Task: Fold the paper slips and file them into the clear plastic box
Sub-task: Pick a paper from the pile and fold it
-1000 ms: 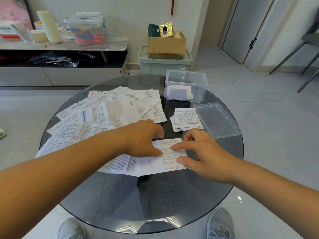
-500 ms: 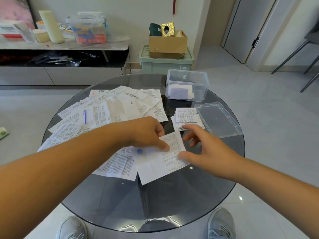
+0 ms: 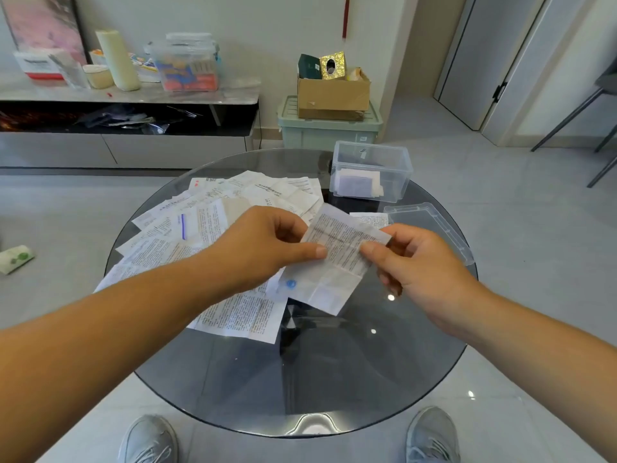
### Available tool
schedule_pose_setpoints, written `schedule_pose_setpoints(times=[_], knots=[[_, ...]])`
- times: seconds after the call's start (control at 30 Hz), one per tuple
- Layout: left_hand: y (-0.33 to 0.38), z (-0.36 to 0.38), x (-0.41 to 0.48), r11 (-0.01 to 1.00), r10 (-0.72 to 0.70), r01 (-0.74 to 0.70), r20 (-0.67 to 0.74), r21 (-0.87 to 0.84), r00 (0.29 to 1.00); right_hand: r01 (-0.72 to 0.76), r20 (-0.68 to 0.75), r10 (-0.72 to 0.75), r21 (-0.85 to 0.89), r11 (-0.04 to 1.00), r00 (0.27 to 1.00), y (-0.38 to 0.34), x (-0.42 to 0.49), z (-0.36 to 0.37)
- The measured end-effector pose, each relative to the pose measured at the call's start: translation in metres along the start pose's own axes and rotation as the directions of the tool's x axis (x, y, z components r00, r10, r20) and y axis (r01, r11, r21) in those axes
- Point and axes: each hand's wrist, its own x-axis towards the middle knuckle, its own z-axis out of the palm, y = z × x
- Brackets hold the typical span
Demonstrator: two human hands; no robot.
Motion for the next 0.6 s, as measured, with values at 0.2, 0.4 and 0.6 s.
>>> schedule_pose_setpoints(times=[0.2, 0.4, 0.6], knots=[[0.0, 0.001, -0.005, 0.984, 0.091, -0.094, -0.023, -0.149, 0.996, 0.16, -0.025, -0.164, -0.127, 0.979, 0.986, -0.009, -0.009, -0.001], [-0.015, 0.008, -0.009, 0.992, 0.1, -0.103, 0.045, 0.073, 0.994, 0.095, 0.086, -0.072, -0.304, 0.948, 0.994, 0.009, -0.009, -0.002], [-0.033, 0.013, -0.018, 0.828, 0.126, -0.205, 0.182, 0.522, 0.975, 0.045, 0.226, 0.095, -0.544, 0.838, 0.969, 0.028, -0.006, 0.003]])
